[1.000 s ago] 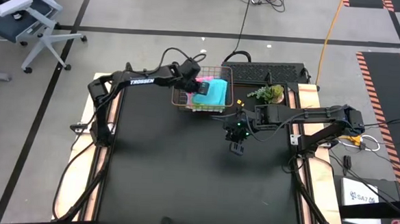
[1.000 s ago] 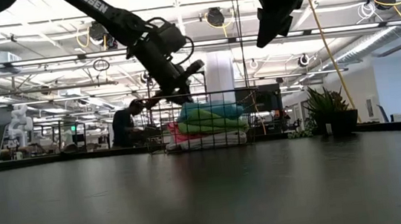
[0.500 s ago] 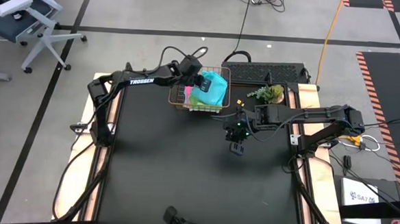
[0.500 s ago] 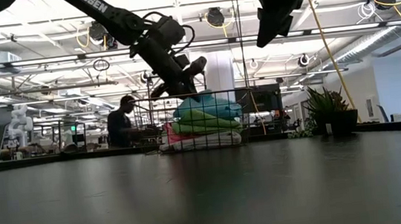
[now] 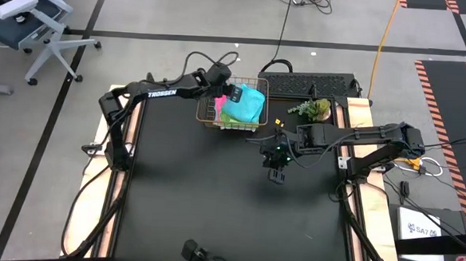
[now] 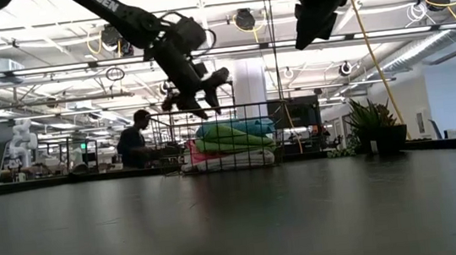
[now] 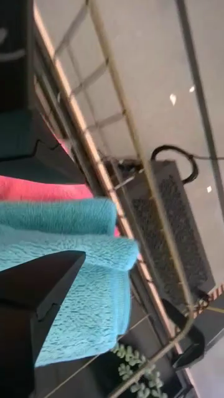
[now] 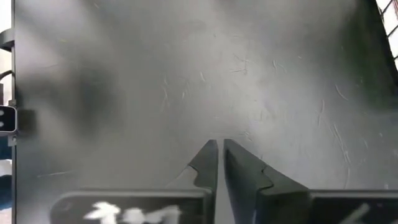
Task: Fold microfiber towels
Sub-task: Put the blue microfiber cloth into the wire basket
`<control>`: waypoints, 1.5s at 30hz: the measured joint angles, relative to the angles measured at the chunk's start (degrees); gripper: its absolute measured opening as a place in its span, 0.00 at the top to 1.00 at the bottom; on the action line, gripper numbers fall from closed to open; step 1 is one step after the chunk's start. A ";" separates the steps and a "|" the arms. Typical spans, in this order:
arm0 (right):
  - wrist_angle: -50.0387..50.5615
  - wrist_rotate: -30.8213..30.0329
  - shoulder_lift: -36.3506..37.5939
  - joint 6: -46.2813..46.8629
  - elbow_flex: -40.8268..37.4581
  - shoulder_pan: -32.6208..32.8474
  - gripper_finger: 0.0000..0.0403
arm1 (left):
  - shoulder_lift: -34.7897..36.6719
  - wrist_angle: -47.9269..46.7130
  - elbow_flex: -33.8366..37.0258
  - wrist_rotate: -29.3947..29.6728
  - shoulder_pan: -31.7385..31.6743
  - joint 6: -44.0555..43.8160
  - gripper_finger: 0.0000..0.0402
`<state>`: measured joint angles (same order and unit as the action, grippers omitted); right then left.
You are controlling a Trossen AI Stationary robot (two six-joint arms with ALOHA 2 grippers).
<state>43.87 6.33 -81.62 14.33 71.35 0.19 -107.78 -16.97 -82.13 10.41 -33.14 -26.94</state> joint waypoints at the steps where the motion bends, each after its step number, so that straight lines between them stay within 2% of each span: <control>1: 0.07 -0.03 0.00 0.00 0.00 0.00 0.97 | 0.94 -0.75 0.00 0.52 -0.06 0.42 0.54; 3: 0.16 -0.04 -0.01 0.00 0.00 -0.02 0.99 | 2.88 -2.02 0.00 0.49 0.03 1.54 0.54; 5: 0.14 -0.04 0.00 -0.06 0.00 -0.07 0.99 | 4.82 -5.05 -0.02 -2.20 0.18 1.55 0.54; 10: -0.31 -0.37 -0.02 -0.36 0.00 -0.07 0.99 | 5.39 -11.58 0.11 -5.81 1.43 -1.70 0.57; 14: -0.67 -0.50 -0.02 -0.63 0.00 -0.07 1.00 | 4.04 -8.68 -0.08 -10.95 3.35 -0.41 0.68; 25: -0.96 -0.68 -0.02 -0.48 0.00 -0.07 1.00 | -1.40 -9.75 -0.04 -10.40 4.77 0.40 0.98; 28: -0.95 -0.70 -0.02 -0.51 0.00 -0.07 1.00 | -1.76 -14.49 -0.04 -10.27 4.76 -0.58 0.98; 33: -0.93 -0.67 -0.02 -0.63 0.00 -0.07 1.00 | -1.50 -23.66 0.00 -6.50 5.07 -2.36 0.99; 41: -1.19 -0.62 -0.02 -1.55 0.00 -0.07 1.00 | 2.49 -19.23 -0.09 -4.80 6.45 -3.23 0.96; 45: -1.50 -0.59 -0.04 -1.55 0.00 -0.07 1.00 | 5.16 -19.33 -0.80 -4.28 7.37 -3.22 0.98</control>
<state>42.37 5.74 -81.67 12.78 71.35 0.12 -102.61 -36.30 -82.93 6.13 -25.77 -30.16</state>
